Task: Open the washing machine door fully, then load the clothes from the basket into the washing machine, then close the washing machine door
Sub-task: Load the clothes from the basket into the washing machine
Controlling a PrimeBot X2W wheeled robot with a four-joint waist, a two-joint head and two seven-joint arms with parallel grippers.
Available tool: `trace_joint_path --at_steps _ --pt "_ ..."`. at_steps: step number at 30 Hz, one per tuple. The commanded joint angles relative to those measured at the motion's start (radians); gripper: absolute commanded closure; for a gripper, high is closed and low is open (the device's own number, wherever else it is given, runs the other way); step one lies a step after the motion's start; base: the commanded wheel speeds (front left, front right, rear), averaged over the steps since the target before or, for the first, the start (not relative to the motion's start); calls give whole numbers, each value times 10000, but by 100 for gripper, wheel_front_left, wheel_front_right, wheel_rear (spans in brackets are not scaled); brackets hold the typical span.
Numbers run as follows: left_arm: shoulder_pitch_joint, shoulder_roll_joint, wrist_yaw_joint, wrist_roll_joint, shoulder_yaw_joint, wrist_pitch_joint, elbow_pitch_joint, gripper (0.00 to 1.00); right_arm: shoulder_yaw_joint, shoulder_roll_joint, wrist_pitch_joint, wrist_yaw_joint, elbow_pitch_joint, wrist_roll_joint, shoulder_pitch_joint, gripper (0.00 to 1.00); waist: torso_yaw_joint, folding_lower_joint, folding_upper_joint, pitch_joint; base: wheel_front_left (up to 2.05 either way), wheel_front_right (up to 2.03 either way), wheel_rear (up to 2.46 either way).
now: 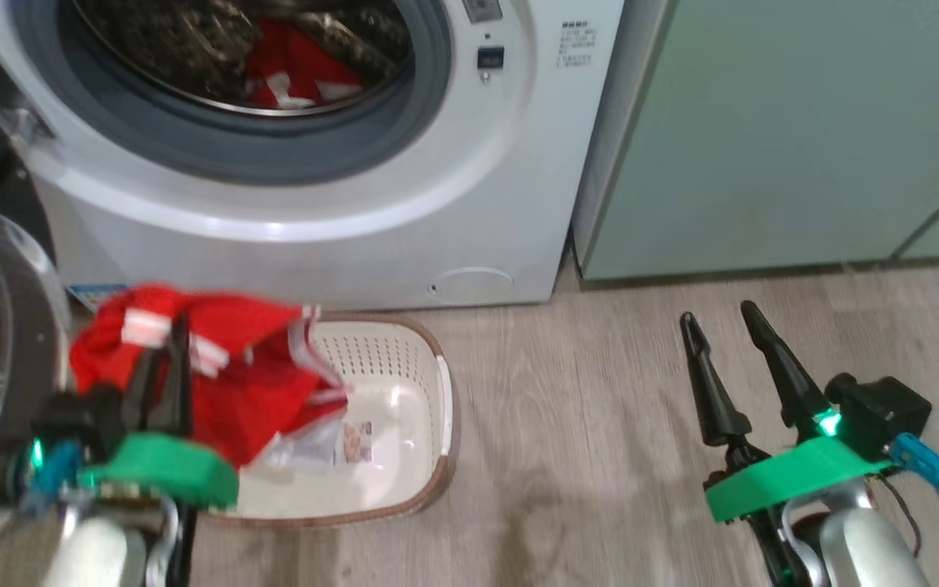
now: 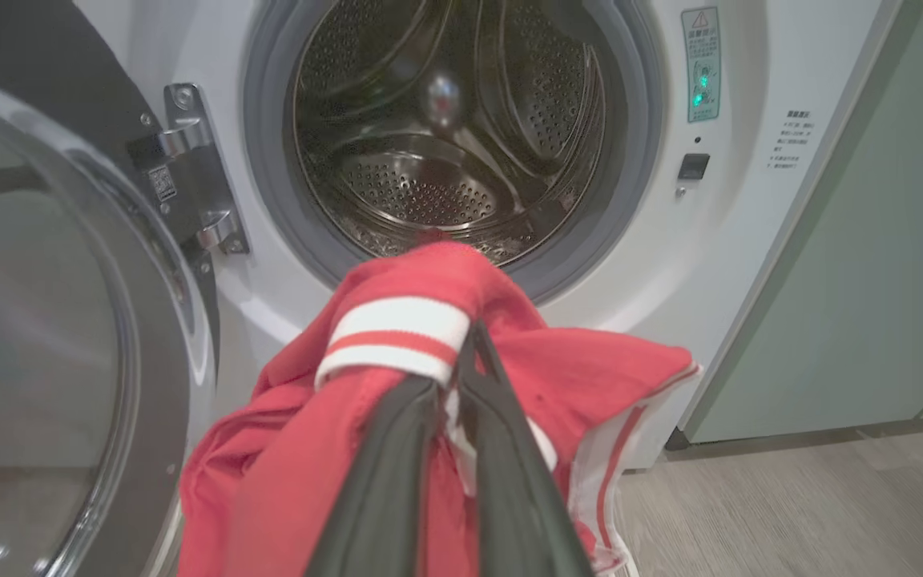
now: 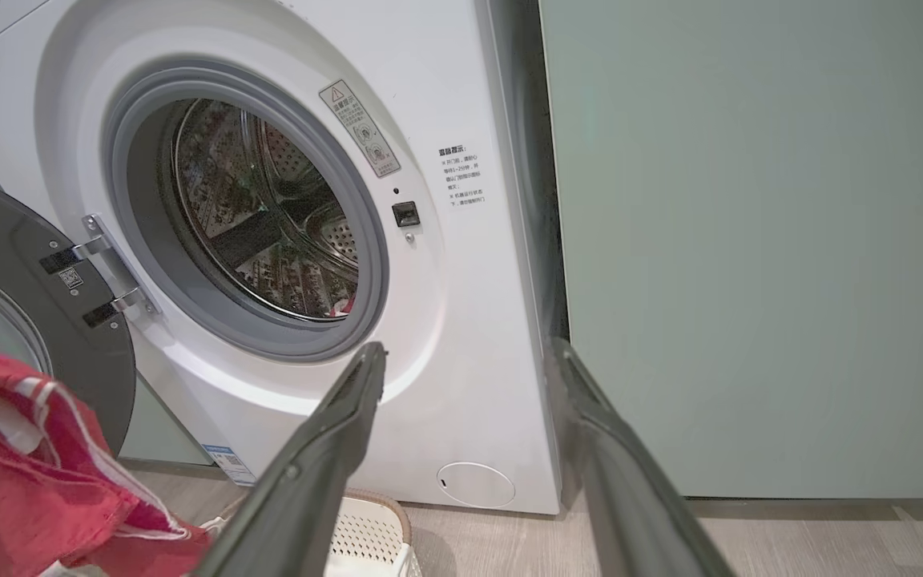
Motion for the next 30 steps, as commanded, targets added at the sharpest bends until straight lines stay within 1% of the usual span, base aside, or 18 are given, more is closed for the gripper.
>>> trace_joint_path --at_steps 1,7,12,13,17,24,30 --pt "-1167 308 -122 -13 292 42 -128 100 372 -26 -129 0 -467 19 -523 0 -214 1 0 483 0 0 0" --pt "-3190 657 -440 173 107 477 1037 100 783 -26 -362 0 -681 214 -982 0 -886 1 0 1630 0 0 0" --pt "-5073 935 -753 342 -98 943 2411 100 1103 -26 -661 0 -596 533 -1303 0 -1504 1 0 2514 0 0 0" --pt "-5073 935 -753 342 -98 943 2411 100 1103 -26 -661 0 -596 533 -1303 0 -1504 1 0 2514 0 0 0" --pt "-6595 1247 -1035 517 -255 1380 3666 100 1370 -26 -837 0 -435 778 -1563 0 -1978 1 0 3097 0 0 0" --pt "-8955 2026 -1417 944 -499 2385 5464 100 1787 -26 -930 0 -458 1286 -1991 0 -2733 1 0 4017 0 0 0" --pt "-10556 2713 -1777 1449 -873 3060 6480 100 2058 -26 -934 0 -773 1717 -2152 0 -3219 1 0 4749 0 0 0"
